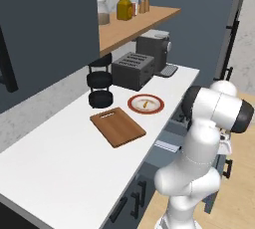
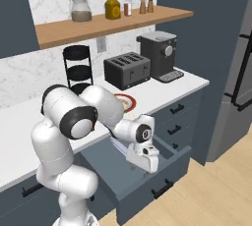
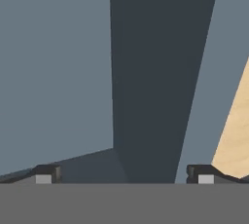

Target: Pick up the knife from the drawer and place it on the cutting board. Then place the meat from the plate to the cutting board.

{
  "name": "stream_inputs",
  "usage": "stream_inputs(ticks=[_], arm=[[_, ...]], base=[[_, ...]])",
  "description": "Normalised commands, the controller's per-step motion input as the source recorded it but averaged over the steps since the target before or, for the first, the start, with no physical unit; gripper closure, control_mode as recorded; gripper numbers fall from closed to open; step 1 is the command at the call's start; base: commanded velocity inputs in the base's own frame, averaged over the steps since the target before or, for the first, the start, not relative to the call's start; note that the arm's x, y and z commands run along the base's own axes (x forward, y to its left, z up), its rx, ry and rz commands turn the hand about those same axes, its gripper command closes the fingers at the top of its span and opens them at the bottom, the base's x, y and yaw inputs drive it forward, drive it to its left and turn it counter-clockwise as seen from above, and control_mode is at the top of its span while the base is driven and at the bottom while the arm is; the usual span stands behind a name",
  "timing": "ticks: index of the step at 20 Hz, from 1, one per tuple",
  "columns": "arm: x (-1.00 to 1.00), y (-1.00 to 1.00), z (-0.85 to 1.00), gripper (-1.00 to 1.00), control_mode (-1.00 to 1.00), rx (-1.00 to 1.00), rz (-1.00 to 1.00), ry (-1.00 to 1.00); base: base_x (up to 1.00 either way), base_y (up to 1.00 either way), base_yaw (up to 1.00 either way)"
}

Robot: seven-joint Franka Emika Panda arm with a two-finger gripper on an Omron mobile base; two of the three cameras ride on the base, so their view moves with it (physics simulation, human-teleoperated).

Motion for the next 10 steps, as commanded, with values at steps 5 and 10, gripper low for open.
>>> stream_inputs(ticks=[5, 10], arm=[[-0.56, -0.79, -0.27, -1.0, -1.0, 0.0, 0.0, -0.12], [0.01, 0.18, 0.17, -1.0, -1.0, 0.03, 0.0, -0.23]], base=[[0.0, 0.0, 0.0], [0.0, 0.0, 0.0]])
